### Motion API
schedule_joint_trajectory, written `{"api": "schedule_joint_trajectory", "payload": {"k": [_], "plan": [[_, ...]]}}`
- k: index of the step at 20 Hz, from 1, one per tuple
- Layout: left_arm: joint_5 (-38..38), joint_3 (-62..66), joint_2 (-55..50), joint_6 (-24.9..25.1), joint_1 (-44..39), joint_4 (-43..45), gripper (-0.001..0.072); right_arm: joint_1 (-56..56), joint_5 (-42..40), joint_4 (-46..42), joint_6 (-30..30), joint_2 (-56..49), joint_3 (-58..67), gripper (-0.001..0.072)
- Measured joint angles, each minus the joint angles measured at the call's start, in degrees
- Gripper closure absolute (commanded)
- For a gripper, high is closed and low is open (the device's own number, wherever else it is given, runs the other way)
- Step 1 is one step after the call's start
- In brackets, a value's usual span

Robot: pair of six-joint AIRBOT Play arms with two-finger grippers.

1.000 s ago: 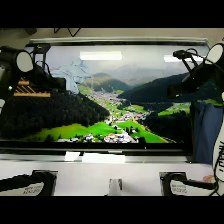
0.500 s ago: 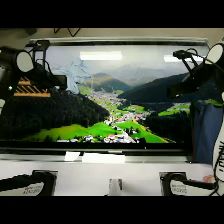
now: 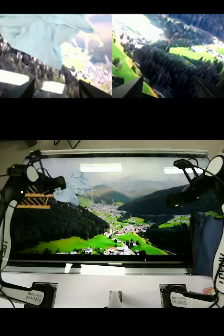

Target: Fold the shirts.

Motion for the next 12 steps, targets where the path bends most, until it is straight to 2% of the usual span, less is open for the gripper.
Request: {"api": "schedule_joint_trajectory", "payload": {"k": [2, 5, 7, 12], "plan": [[0.6, 0.6, -4.6, -2.9, 5.9, -8.7, 0.0093, 0.0, -0.4, 0.0, -0.3, 0.0, 0.0, 0.0041], [1.1, 0.9, -10.4, -4.0, 11.3, -18.7, 0.0093, 0.0, -1.3, 0.1, -0.4, 0.0, 0.0, 0.0054], [2.6, 1.0, -13.7, -4.3, 12.7, -22.1, 0.0093, 0.0, -1.8, 0.3, -0.5, 0.0, 0.0, 0.0054], [12.0, 1.1, -19.1, -4.6, 12.1, -27.3, 0.0093, 0.0, -2.1, 1.9, -0.6, 0.0, 0.0, 0.0054]]}}
